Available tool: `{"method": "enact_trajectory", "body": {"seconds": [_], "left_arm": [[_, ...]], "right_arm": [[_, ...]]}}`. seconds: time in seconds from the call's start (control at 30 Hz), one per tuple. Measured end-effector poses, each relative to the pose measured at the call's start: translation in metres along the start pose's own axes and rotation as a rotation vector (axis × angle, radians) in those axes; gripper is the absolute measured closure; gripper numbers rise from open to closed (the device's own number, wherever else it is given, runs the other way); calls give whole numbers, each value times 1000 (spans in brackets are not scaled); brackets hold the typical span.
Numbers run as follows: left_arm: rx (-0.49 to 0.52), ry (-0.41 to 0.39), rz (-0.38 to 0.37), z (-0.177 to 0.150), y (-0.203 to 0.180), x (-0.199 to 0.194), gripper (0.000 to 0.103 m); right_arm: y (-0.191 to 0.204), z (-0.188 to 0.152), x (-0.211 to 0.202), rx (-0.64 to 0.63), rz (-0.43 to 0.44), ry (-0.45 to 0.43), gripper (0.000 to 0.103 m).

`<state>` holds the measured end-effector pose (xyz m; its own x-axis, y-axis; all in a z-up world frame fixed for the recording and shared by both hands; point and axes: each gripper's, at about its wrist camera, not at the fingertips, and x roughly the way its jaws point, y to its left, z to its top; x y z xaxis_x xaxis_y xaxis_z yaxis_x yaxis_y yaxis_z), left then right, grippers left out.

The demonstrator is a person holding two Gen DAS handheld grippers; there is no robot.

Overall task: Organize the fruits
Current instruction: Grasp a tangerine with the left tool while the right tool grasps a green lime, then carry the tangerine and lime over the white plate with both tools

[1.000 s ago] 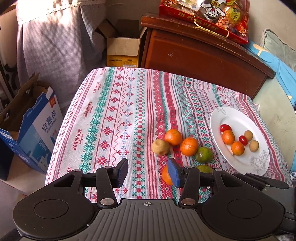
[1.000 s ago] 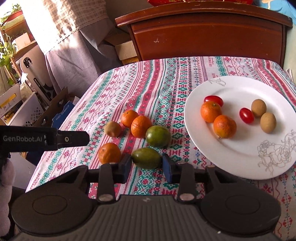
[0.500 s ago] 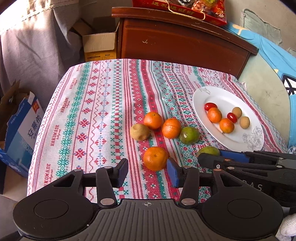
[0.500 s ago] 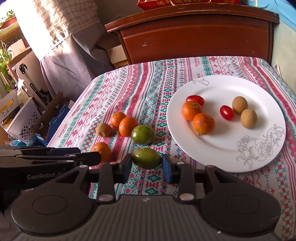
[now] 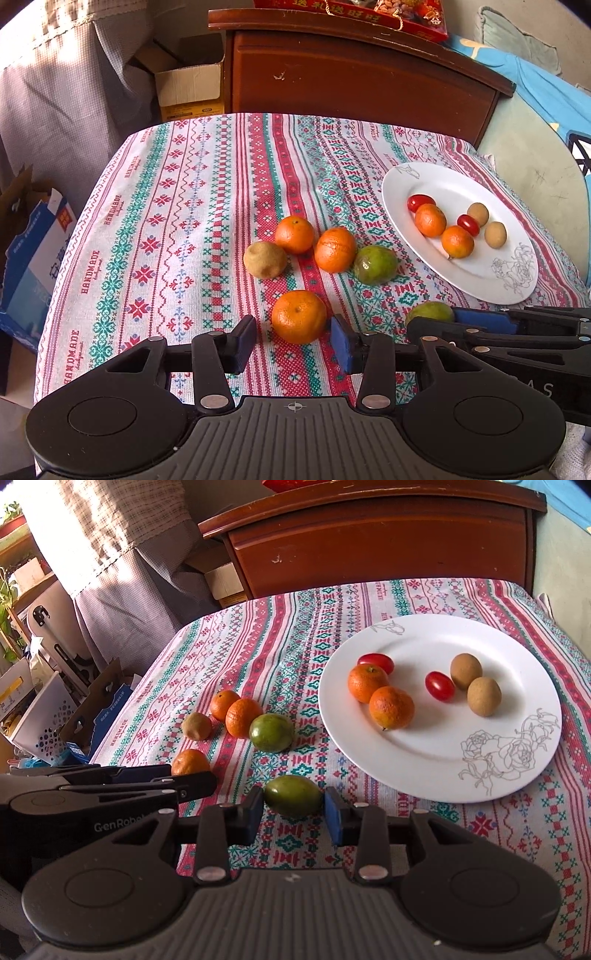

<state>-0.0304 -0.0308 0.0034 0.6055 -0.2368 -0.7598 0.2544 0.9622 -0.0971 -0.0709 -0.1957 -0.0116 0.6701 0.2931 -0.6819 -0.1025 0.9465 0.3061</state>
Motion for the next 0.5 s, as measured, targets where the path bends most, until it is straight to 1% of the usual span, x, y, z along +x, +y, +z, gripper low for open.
{"method": "enact_trajectory", "body": {"seconds": [0.17, 0.2, 0.37, 0.5], "left_arm": [[-1, -6, -5, 0, 0, -1, 71], [-3, -7, -9, 0, 0, -1, 74], [-8, -21, -18, 1, -3, -5, 75], [-19, -58, -39, 10, -4, -14, 75]], "right_arm": [[-1, -1, 0, 3, -1, -1, 67], [-1, -1, 0, 4, -1, -1, 68], [-1, 3, -6, 8, 2, -17, 68], [-5, 16, -20, 23, 7, -72, 68]]}}
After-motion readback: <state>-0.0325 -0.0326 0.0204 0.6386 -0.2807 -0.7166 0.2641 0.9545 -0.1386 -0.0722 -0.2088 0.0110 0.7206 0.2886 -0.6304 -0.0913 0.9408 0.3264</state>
